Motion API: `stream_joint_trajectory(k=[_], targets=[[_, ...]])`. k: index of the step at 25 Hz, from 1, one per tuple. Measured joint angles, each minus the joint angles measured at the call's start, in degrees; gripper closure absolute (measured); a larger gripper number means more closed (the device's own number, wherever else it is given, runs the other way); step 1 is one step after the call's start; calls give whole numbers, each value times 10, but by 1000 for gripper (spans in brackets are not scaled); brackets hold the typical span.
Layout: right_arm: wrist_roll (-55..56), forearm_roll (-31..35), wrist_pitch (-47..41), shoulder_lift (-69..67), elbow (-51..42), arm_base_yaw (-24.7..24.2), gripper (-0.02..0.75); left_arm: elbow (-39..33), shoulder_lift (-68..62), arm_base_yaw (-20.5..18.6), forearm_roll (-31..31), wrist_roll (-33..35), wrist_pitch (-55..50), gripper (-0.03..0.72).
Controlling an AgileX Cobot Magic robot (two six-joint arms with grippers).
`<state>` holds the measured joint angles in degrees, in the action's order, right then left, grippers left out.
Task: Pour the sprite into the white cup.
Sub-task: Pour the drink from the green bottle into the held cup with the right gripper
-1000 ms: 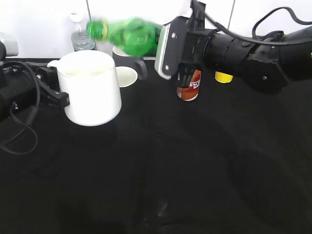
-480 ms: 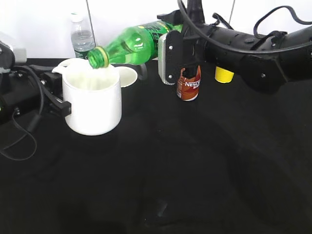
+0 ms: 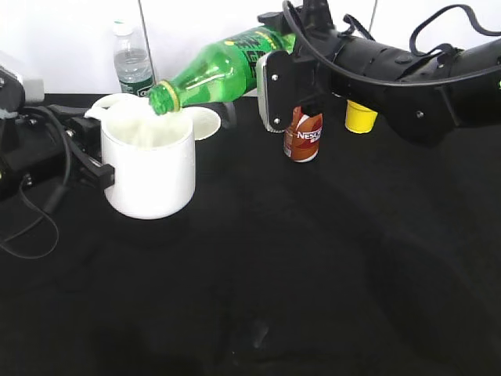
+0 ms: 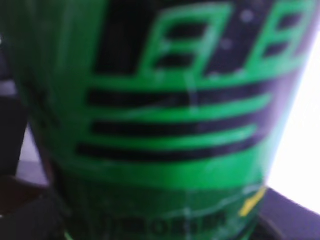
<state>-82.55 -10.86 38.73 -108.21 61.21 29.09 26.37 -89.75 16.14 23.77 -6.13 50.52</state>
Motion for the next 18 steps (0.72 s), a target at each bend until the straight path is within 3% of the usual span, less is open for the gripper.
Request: stream_joint_trajectory(k=[18], targets=[[-47,12,31,0,1,0,330,0,0,0,1,2,14,629]])
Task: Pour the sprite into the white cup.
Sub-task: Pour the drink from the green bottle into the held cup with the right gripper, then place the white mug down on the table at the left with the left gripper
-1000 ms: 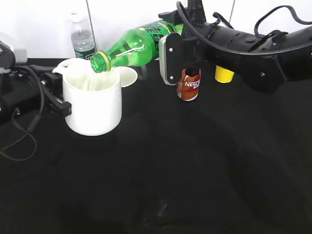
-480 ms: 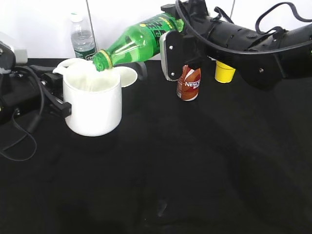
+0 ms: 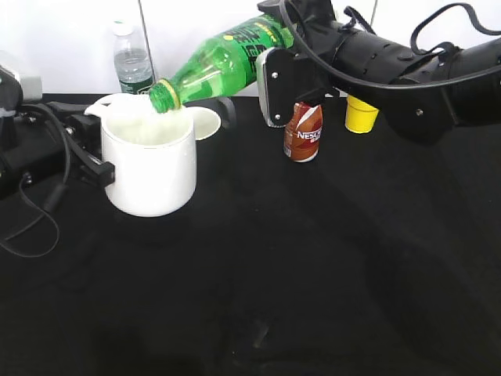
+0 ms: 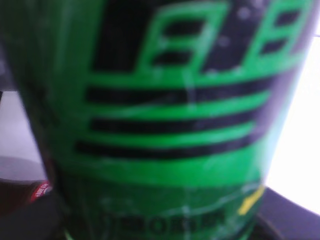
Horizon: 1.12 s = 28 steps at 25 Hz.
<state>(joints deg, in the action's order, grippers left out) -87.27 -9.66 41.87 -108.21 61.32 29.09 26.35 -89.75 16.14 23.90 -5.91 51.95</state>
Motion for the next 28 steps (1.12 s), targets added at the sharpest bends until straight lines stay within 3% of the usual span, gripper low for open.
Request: stream_joint_trajectory(k=[13,17,22,24,26,28], targets=[[3,0,7,0,1,0,330,-1,0,0,-9,3,-2,629],[66,0,8,0,1,0,330,-2,-1,0,-40,5,13,629],[284,2,9,0,1,0,330,-4,-1,0,-88,5,92,629],[443,3,20,0,1,0,330,-4,-1,-2,-139,6,106,629],[603,4,24,0,1,0,330,4,-1,-27,-210,32,105,629],[697,4,24,0,1,0,330,45,-4,-87,-246,40,104,629]])
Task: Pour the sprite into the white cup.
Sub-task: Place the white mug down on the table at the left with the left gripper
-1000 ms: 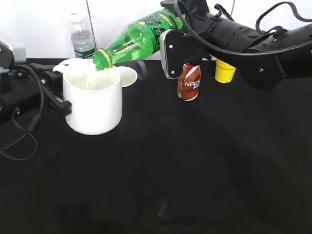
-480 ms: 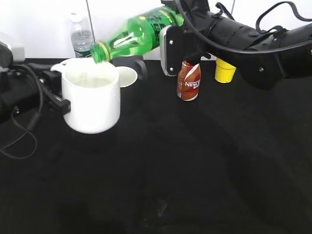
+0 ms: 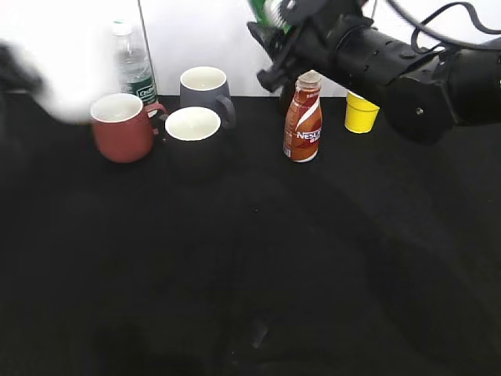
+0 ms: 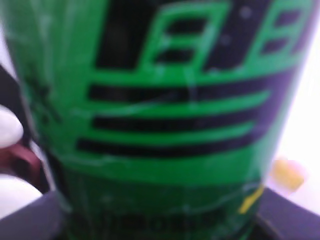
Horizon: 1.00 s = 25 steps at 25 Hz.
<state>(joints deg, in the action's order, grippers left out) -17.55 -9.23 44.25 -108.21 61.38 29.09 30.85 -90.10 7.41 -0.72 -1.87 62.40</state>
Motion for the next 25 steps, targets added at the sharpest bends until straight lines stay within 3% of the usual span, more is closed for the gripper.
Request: stream_joint_trajectory(k=[3,5,9,17,21,25], targets=[[30,0,0,0,0,0,330,89,-57,-93,-5,0,3,629],[53,0,0,0,0,0,330,145,-118,-116,-10,-1,-2,629],[121,0,0,0,0,0,330,261,-279,-116,-5,-5,-25,629],[129,0,-6,0,0,0,332,439,-472,-116,-5,-12,-93,629],[129,0,-6,0,0,0,332,458,-496,-116,-5,-15,-114,629],[129,0,-6,0,0,0,335,433,-493,-116,-5,-27,-96,533]])
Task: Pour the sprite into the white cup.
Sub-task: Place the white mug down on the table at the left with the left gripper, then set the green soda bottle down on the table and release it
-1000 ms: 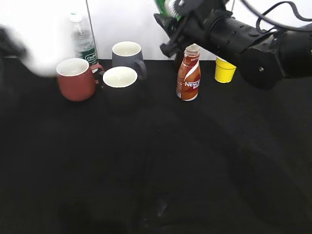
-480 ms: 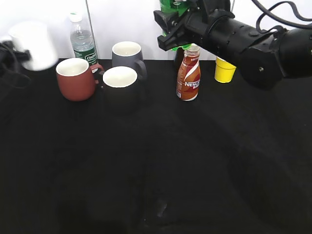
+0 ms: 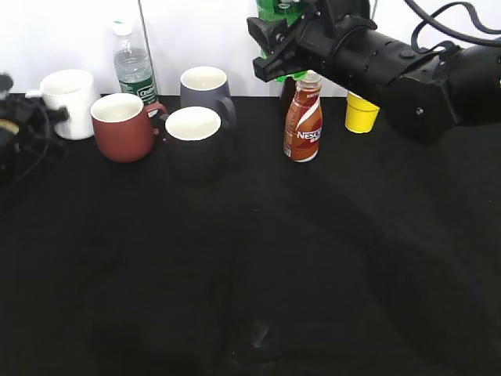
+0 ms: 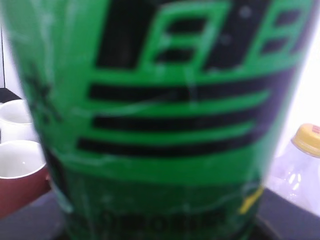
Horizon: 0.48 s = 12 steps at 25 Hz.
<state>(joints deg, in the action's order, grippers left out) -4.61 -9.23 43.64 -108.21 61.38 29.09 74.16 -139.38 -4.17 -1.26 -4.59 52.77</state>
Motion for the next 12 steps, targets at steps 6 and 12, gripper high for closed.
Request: stream_joint_trajectory(k=[6,12], targets=[[0,0,-1,0,0,0,335,-108,38,0,0,0,97,380],[34,19,-61,41,-27,-42,337,-371,215,3,18,0,162,377]])
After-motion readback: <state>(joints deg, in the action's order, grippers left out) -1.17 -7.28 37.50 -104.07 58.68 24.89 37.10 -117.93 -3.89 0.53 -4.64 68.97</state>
